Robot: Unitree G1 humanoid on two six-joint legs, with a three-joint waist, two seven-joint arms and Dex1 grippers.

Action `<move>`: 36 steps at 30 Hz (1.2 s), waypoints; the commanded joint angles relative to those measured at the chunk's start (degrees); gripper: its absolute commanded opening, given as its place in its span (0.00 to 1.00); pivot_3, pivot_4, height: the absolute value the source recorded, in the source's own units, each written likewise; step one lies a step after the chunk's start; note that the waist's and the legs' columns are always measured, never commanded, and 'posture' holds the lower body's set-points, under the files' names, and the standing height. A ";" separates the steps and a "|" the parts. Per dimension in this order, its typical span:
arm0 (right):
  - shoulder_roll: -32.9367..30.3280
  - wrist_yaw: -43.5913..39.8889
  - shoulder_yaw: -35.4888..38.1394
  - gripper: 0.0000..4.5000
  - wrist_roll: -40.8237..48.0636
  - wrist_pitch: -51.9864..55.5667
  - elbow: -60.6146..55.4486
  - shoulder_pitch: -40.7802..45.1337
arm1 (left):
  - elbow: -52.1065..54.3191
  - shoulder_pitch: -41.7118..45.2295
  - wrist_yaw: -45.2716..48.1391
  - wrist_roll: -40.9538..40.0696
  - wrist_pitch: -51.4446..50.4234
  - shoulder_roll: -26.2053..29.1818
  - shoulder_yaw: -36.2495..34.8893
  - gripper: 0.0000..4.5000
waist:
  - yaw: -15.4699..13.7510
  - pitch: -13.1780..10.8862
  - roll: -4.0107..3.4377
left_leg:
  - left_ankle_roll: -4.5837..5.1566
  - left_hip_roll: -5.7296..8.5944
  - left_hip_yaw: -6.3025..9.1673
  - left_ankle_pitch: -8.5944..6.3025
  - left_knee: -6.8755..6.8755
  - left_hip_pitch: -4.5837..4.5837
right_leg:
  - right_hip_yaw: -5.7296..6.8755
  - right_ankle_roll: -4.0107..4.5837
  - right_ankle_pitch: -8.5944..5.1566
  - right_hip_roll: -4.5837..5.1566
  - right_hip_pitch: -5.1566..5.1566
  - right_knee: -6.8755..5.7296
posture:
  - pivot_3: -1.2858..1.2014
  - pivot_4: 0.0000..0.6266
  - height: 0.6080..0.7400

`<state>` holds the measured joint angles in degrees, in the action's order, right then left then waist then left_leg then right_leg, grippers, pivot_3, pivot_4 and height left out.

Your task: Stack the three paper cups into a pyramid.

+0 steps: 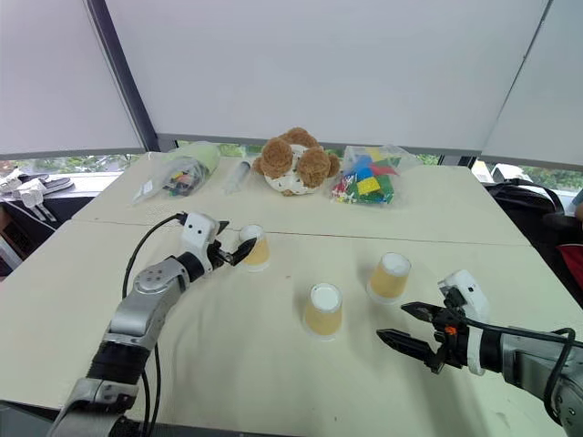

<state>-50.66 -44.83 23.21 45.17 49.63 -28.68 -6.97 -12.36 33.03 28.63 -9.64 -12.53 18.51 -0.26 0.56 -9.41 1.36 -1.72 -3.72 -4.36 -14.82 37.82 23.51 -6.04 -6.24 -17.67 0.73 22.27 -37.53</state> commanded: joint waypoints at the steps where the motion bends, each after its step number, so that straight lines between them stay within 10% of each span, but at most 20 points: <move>1: 0.27 0.53 1.73 1.00 0.49 -0.63 -1.78 -0.17 | -3.32 2.39 1.21 0.78 1.65 -0.61 0.97 0.98 | 0.01 0.00 0.00 | 0.00 0.00 0.00 0.00 0.01 0.00 | 0.00 0.00 0.00 0.00 -0.01 0.00 | 0.52 0.24 1.00; 36: 1.05 1.68 0.85 1.00 -0.94 -2.91 -0.84 0.27 | 3.34 -0.55 9.04 -6.06 -2.13 1.89 -1.63 0.98 | 0.12 0.01 -0.01 | 0.00 -0.02 0.00 0.00 0.05 0.01 | 0.00 -0.02 0.01 0.00 0.01 -0.04 | 0.52 0.24 1.00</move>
<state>-50.00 -43.12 22.75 44.00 47.55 -28.89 -6.77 -10.56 31.72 37.31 -15.21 -14.86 20.35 -1.52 0.69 -9.40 1.35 -1.72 -3.74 -4.36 -14.82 37.87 23.52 -6.04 -6.26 -17.66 0.73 22.28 -37.56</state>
